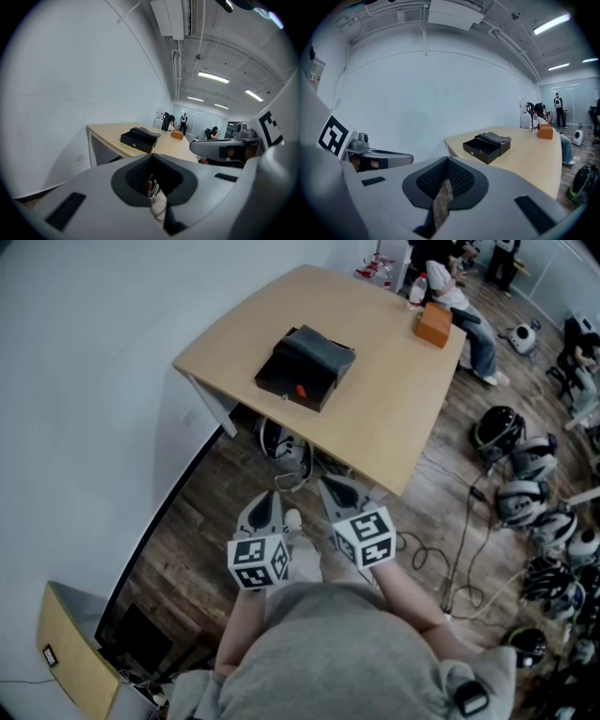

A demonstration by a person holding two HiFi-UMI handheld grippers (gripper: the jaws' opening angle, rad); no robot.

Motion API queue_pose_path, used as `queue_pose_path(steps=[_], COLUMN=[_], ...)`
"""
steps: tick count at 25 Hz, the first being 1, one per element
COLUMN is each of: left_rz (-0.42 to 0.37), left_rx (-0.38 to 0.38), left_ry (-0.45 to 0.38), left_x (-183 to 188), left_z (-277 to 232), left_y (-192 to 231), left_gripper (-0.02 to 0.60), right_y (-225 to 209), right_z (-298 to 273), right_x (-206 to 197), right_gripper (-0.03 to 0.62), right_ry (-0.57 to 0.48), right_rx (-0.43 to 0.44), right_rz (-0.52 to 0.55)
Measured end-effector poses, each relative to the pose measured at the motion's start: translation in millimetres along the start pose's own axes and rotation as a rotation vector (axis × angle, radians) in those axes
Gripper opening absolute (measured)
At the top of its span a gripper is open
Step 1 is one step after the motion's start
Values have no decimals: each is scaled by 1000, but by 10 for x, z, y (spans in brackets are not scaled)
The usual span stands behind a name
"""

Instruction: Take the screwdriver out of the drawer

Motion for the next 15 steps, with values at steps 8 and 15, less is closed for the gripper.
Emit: queue_pose_path(steps=[8,15], left_rz=[-9,-7], left_rx=[-37,-49], left_ry=[21,31], left_x=[-33,-15], left_z=[-61,-69], left_y=[-46,-38], left_gripper=[0,0], right_y=[-89,-143], right_z=[57,94], right_x=[-93,-104], right_gripper=[-2,-2], right_ry=[47,63], right_rx=[-41,-66], right_rz=[7,6])
Point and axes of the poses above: the fingertips, and each gripper's own axes: z backward along the fingers, y to its left, x out of its top, the point moved 10 cm from there along z, backward along the fingers, and after that the axes turned 4 degrees about x, right-handed, at the moved point
